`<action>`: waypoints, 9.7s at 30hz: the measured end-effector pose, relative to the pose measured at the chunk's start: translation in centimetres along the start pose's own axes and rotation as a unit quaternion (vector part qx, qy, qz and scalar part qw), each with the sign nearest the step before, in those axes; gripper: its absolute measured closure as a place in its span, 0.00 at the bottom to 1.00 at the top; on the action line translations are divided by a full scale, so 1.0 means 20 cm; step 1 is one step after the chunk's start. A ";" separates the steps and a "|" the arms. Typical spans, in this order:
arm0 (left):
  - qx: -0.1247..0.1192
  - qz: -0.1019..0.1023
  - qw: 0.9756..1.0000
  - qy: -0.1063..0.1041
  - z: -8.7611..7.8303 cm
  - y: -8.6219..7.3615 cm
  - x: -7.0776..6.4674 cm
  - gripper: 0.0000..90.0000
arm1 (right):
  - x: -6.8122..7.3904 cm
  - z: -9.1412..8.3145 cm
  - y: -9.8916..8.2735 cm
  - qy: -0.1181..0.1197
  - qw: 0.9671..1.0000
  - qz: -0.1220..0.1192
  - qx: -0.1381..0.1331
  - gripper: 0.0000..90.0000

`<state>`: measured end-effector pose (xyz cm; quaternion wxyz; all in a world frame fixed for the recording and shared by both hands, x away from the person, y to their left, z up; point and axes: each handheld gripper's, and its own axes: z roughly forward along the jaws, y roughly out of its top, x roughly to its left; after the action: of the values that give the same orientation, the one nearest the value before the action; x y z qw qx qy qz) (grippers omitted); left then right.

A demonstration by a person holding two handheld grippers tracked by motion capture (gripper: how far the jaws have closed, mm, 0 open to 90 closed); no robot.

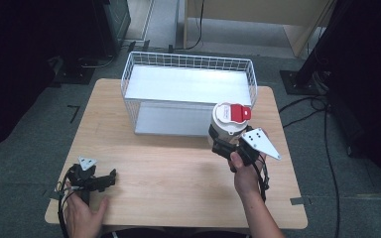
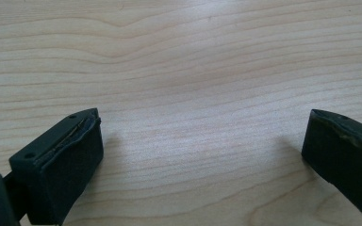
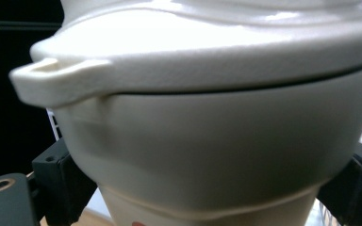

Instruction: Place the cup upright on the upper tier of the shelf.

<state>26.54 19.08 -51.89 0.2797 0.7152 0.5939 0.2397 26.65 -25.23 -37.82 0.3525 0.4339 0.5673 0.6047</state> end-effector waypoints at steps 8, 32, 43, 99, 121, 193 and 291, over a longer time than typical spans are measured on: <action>0.000 0.000 1.000 0.000 0.00 0.00 0.00 0.00 | 0.03 0.05 0.09 0.005 1.000 -0.007 -0.014 0.09; 0.000 0.000 1.000 0.000 0.00 0.00 0.00 0.00 | 0.05 0.23 0.27 -0.003 0.999 -0.008 -0.037 0.09; 0.001 0.000 1.000 0.000 0.00 0.00 0.00 0.00 | 0.07 0.30 0.32 -0.001 0.999 -0.005 -0.041 0.09; 0.000 -0.001 1.000 -0.001 0.00 0.00 0.00 0.00 | 0.02 0.95 0.34 -0.050 0.999 -0.018 0.005 0.09; 0.000 -0.002 1.000 -0.001 0.00 0.00 0.00 0.00 | 0.02 0.91 0.38 -0.040 0.999 -0.021 0.015 0.00; 0.001 0.000 1.000 0.000 0.00 0.00 0.00 0.00 | -0.28 0.01 -0.08 -0.058 0.997 -0.023 0.040 0.00; 0.001 0.001 1.000 0.000 0.00 0.00 0.00 0.00 | -0.83 -0.72 -0.65 -0.173 0.926 -0.009 0.336 0.00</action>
<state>26.52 19.08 -51.90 0.2793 0.7159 0.5936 0.2389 18.63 -44.53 -52.51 0.2842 0.6199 0.6712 0.2905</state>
